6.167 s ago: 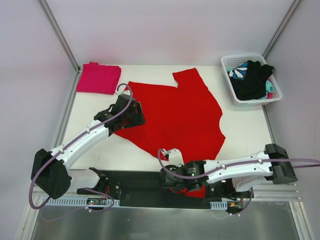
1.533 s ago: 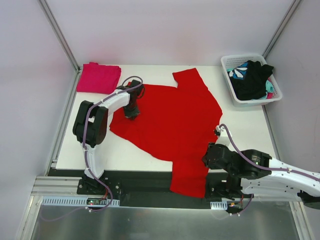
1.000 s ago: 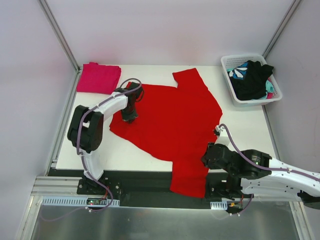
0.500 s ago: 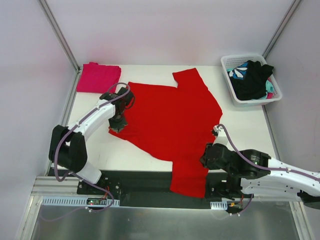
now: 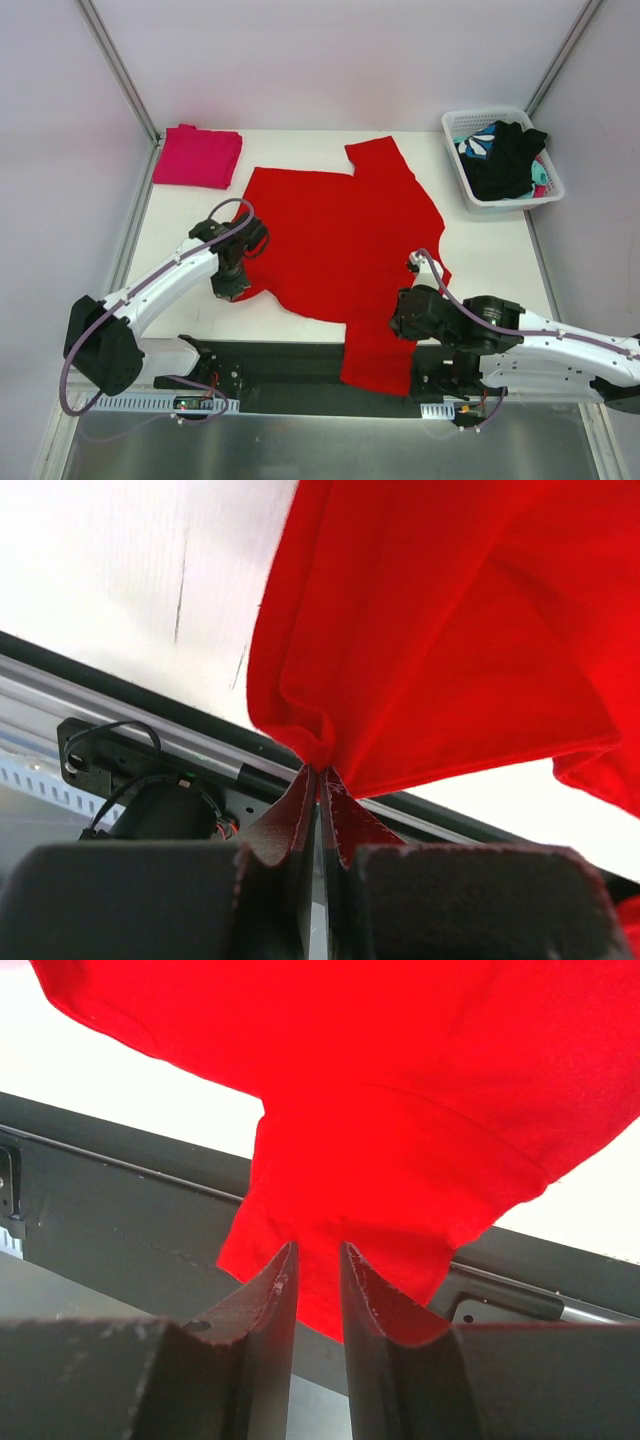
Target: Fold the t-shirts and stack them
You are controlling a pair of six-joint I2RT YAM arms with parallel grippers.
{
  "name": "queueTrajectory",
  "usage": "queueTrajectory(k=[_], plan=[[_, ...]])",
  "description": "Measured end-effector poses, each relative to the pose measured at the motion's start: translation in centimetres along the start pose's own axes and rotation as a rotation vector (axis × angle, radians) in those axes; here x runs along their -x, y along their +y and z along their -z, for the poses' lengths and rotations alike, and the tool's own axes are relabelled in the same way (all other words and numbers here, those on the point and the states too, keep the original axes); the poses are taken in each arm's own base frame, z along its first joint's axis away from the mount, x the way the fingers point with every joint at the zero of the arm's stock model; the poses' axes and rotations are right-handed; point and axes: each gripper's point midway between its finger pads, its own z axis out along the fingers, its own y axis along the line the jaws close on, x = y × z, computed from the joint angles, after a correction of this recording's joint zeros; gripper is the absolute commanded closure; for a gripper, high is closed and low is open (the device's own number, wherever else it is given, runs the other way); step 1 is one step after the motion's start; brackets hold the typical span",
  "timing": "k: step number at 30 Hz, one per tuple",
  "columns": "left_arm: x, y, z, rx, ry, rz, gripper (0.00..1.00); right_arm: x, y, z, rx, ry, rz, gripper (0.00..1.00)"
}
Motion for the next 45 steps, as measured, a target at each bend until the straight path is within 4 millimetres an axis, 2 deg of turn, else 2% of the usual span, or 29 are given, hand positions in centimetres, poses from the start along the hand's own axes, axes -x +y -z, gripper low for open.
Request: queueTrajectory(k=[7, 12, 14, 16, 17, 21, 24, 27, 30, 34, 37, 41, 45], plan=[[-2.7, 2.5, -0.2, 0.019, 0.012, 0.046, 1.0, -0.2, 0.5, 0.0, 0.024, 0.011, 0.002, 0.74], [-2.9, 3.0, -0.2, 0.052, 0.016, 0.06, 1.0, -0.6, 0.7, -0.3, 0.018, 0.031, 0.012, 0.74], [-2.9, 3.3, -0.4, 0.079, 0.021, 0.055, 0.74, -0.6, 0.7, -0.3, 0.018, 0.035, 0.014, 0.72], [-3.1, 3.6, -0.4, 0.097, 0.031, 0.05, 0.4, -0.6, 0.7, -0.2, 0.021, 0.033, 0.013, 0.68], [-3.1, 3.6, -0.4, 0.101, 0.035, 0.05, 0.28, -0.6, 0.7, -0.2, 0.022, 0.032, 0.014, 0.67], [-3.2, 3.9, -0.4, 0.112, 0.033, 0.058, 0.11, -0.6, 0.4, -0.1, 0.013, 0.03, 0.017, 0.62], [-3.0, 4.1, -0.1, 0.12, 0.027, 0.056, 0.05, -0.7, 0.1, -0.3, -0.004, 0.034, 0.026, 0.62], [-2.1, 3.8, 1.0, 0.102, 0.0, 0.067, 0.05, -0.4, -0.2, -0.4, -0.037, 0.026, 0.048, 0.61], [0.5, 1.9, 2.8, 0.01, -0.084, 0.102, 0.06, 1.4, -0.4, -0.1, -0.071, -0.03, 0.068, 0.61], [4.4, -2.6, 4.6, -0.2, -0.216, 0.129, 0.09, 6.1, -1.5, 0.2, -0.157, -0.161, 0.053, 0.61], [6.8, -6.4, 4.8, -0.319, -0.274, 0.118, 0.09, 9.7, -3.3, -0.4, -0.247, -0.237, 0.025, 0.62], [9.4, -11.4, 2.7, -0.357, -0.274, 0.06, 0.11, 13.8, -5.9, -2.4, -0.349, -0.273, -0.027, 0.64], [11.9, -16.6, -0.2, -0.363, -0.252, -0.018, 0.12, 16.0, -7.5, -6.5, -0.373, -0.206, -0.069, 0.69]])
